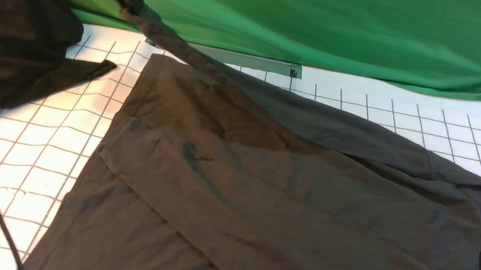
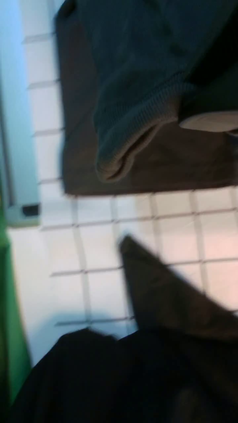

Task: Fold a long-sleeved shirt over a white checkered tablecloth.
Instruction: 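Fold the left side of the dark shirt inward over its body with the left gripper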

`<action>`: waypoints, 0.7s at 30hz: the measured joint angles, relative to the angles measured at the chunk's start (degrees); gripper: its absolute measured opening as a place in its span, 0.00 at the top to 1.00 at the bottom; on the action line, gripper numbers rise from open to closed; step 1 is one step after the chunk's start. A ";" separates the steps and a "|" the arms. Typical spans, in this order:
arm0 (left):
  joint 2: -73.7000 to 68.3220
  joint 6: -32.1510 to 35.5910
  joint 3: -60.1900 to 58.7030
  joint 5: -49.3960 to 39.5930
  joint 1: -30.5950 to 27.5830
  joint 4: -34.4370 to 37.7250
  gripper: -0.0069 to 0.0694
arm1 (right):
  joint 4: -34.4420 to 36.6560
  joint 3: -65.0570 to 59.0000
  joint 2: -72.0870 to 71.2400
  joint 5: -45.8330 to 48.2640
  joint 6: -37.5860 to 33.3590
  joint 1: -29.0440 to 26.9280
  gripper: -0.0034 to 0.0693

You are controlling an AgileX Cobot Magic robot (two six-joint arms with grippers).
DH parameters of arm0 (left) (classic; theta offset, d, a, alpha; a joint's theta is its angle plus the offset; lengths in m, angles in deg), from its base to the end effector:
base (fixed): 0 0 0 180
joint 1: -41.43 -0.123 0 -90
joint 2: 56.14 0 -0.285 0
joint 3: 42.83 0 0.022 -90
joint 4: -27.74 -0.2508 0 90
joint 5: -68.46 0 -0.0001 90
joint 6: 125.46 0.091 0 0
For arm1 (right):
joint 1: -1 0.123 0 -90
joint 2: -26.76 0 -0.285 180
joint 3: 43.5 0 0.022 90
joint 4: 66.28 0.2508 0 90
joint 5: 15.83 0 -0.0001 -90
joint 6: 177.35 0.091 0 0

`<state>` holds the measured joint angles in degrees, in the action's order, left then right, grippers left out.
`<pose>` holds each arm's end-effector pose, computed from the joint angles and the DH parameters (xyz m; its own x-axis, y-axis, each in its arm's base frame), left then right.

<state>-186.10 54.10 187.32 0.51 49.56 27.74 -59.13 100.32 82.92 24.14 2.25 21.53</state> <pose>0.4697 -0.0671 0.3305 -0.8384 0.1120 -0.5335 0.1350 0.9908 -0.0041 0.1473 0.0629 0.3106 -0.6612 -0.1531 -0.7344 -0.3478 0.9299 0.1192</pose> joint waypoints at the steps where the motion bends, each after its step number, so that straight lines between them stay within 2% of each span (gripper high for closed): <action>1: 1.44 0.44 -1.22 -0.47 0.00 1.06 0.86 | -1.38 0.17 0.79 -0.07 0.74 0.00 0.89; 4: 5.92 0.44 -7.18 -0.90 0.00 3.37 0.86 | -3.42 0.34 3.59 0.20 1.83 0.00 0.89; 11: 17.44 -1.33 -27.97 -1.13 0.00 2.59 0.86 | -4.04 0.34 6.28 0.53 2.17 0.00 0.89; 13: 22.32 -2.94 -37.41 1.38 0.00 3.28 0.86 | -4.04 0.34 6.28 -0.21 2.17 0.00 0.89; 21: 29.07 -5.53 -57.52 9.38 0.00 4.37 0.86 | -4.02 0.34 6.28 -0.95 2.17 0.00 0.89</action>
<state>-157.03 48.57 129.81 9.89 49.56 32.12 -63.15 100.66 89.19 23.19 4.42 21.53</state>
